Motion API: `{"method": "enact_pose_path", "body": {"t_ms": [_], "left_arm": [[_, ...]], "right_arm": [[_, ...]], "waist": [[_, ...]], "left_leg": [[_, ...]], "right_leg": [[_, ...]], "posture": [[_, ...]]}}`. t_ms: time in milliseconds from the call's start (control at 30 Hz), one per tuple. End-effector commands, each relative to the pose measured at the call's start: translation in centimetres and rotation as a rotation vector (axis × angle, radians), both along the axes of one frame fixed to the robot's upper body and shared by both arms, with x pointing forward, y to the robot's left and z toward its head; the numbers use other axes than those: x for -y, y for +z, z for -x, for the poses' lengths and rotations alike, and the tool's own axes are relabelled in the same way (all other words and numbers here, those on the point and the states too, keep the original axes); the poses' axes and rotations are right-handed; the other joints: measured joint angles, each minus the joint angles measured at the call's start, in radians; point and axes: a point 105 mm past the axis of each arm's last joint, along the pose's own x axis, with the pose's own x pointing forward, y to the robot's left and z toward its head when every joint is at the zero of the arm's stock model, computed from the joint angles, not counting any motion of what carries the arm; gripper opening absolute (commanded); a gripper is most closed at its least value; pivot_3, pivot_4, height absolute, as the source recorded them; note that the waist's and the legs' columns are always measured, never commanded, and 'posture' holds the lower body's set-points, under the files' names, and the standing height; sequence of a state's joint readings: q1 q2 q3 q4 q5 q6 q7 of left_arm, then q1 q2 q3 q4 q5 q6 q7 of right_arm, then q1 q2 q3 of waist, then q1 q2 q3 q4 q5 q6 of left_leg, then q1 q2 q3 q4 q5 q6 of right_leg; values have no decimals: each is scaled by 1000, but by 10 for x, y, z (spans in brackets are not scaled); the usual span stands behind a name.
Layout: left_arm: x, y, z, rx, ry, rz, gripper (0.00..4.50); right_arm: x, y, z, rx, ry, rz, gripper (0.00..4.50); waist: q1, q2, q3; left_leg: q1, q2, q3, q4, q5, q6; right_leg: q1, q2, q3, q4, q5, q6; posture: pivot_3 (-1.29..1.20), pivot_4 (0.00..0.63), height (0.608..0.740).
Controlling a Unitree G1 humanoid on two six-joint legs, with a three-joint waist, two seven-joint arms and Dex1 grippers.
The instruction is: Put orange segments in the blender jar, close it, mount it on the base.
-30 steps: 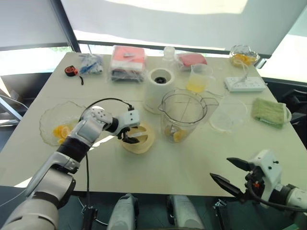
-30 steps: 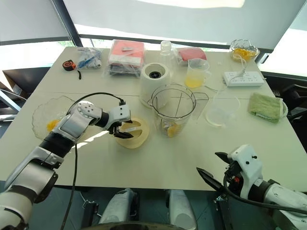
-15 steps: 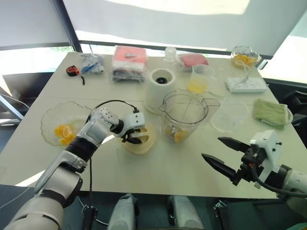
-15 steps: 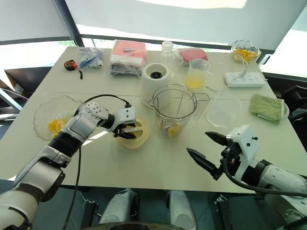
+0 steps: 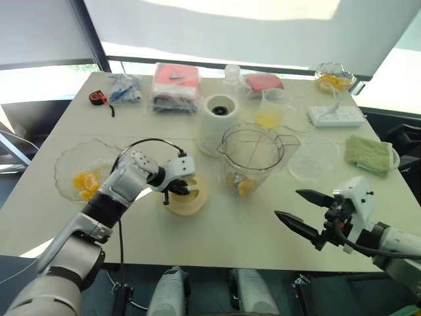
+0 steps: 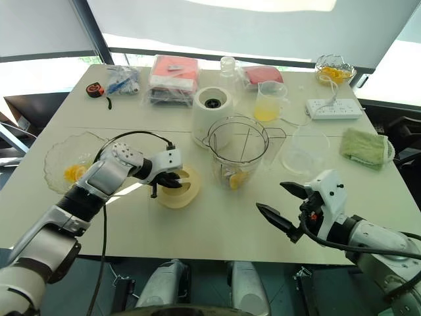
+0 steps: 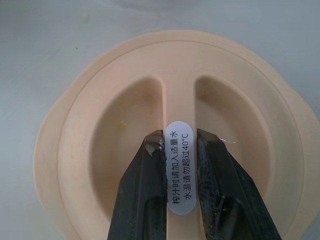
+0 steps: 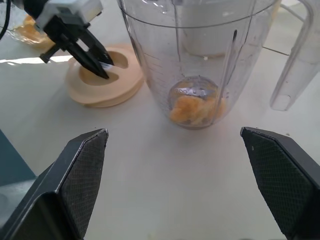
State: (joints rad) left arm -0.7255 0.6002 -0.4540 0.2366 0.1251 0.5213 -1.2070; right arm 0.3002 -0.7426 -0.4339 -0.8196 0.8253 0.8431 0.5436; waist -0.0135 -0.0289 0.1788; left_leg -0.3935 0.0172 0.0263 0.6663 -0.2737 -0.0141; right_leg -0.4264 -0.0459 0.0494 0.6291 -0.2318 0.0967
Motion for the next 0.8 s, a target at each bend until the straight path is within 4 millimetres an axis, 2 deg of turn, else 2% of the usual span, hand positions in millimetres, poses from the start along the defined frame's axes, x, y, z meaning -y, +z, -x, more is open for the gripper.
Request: {"method": "enact_pose_path", "body": {"t_ms": [33, 67, 133, 200, 300, 400, 467, 633, 800], "left_arm": [[-5, 96, -20, 238, -54, 66, 240], [-12, 119, -24, 296, -72, 42, 240], [-26, 153, -28, 384, -115, -10, 240], [-30, 188, -31, 444, -151, -10, 240], [-10, 238, -34, 506, -224, 91, 240], [27, 269, -32, 487, -303, 212, 240], [52, 278, -27, 435, -370, 258, 240], [106, 279, -9, 301, -530, 270, 240], [137, 272, -3, 215, -546, 247, 240]], "right_arm": [[0, 1, -3, 34, -9, 3, 4500], [2, 0, -5, 34, -19, 7, 4500], [4, -3, -7, 36, -40, 8, 4500], [5, -4, -9, 43, -59, 0, 4500], [7, -4, -14, 69, -97, -17, 4500], [9, -6, -22, 96, -135, -14, 4500], [7, -8, -26, 113, -152, -12, 4500], [1, -13, -30, 153, -201, -34, 4500], [-5, -18, -29, 176, -263, -62, 4500]], "waist": [[3, -2, 1], [5, -5, 3], [4, -7, 4], [3, -5, 3], [8, -4, 2], [22, -5, 3], [26, -5, 3], [18, -4, 3], [8, -2, 3]], "left_leg": [[-1, 0, 0, 0, 0, 0], [-2, 0, -1, 1, 0, 0], [-6, 0, -1, 2, 0, 0], [-7, -1, -1, 2, 0, 0], [-8, -2, 1, 2, -1, 2], [-10, -2, 0, 3, -1, 2], [-14, -2, -2, 7, -2, 3], [-16, -2, 0, 15, -8, 13], [-16, -2, -1, 16, -9, 15]], "right_leg": [[-1, 0, 0, 0, 0, 0], [-1, 0, -1, 0, 0, 0], [-3, 0, -4, 0, 0, 0], [-3, -1, -3, -1, 0, 0], [-3, -1, -3, -2, -1, 2], [-3, -1, -4, -2, -1, 3], [-4, 1, -5, -2, -1, 3], [-5, 0, -2, -1, -2, 4], [-5, 1, -3, 0, -2, 4]], "posture": [[0, 150, 740], [0, 150, 740], [0, 150, 740], [0, 150, 740], [0, 150, 740], [0, 150, 740], [0, 150, 740], [0, 150, 740], [0, 150, 740]]}}
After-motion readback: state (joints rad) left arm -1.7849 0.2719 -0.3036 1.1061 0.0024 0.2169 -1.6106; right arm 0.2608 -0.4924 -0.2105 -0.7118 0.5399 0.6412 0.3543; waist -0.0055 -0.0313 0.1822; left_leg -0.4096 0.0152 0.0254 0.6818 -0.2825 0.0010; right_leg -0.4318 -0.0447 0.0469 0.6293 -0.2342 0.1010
